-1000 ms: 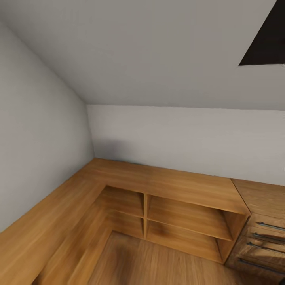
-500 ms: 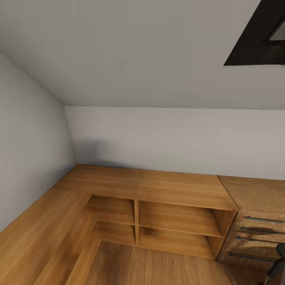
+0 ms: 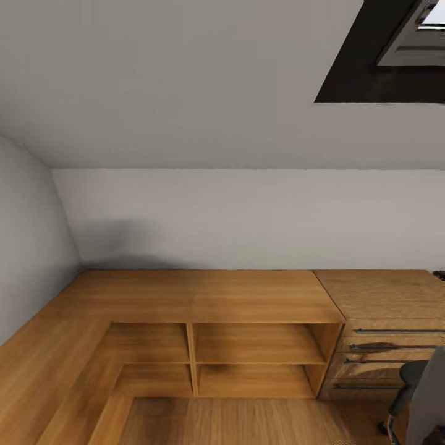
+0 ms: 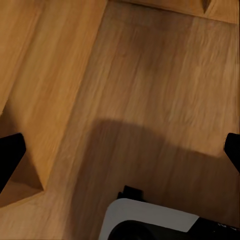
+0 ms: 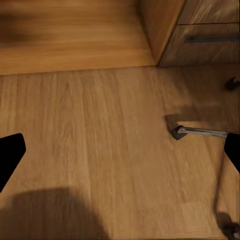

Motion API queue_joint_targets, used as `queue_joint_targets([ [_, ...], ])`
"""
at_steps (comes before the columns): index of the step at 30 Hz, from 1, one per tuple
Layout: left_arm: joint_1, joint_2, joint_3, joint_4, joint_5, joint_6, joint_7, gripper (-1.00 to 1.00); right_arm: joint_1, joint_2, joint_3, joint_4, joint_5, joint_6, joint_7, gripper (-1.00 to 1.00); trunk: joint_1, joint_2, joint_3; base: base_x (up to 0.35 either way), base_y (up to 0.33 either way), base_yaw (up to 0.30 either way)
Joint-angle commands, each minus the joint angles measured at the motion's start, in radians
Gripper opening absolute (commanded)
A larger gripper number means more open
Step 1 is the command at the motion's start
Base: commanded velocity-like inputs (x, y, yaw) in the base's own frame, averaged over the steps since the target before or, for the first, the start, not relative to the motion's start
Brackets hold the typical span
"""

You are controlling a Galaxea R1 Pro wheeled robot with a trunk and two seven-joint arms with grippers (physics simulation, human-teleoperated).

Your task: In the bedroom, organize the workspace by keeping the computer under the desk, ensuring the monitor is on the desk, placing the keyboard on the desk next to the monitor, placing the mouse on the desk next to the keyboard, moving the folder from the swivel chair onto the desk next to the mouse, stacking the notebook on top of the folder with the pen on top of the notebook, and positioning the swivel chair next to the desk.

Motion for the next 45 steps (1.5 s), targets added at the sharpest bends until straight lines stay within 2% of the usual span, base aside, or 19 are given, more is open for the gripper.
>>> queue_joint_targets([
  [1, 0.000, 0.000, 0.000, 0.000, 0.003, -0.002, 0.001, 1.00, -0.001, 0.000, 0.008, 0.002, 0.001, -0.002, -0.007, 1.00, 0.000, -0.001, -0.001, 0.040, 0.006, -0.293],
  [45, 0.000, 0.000, 0.001, 0.001, 0.003, -0.002, 0.001, 1.00, -0.001, 0.004, 0.008, 0.002, 0.000, 0.001, -0.009, 1.00, 0.000, -0.001, -0.016, 0.005, 0.002, -0.272],
])
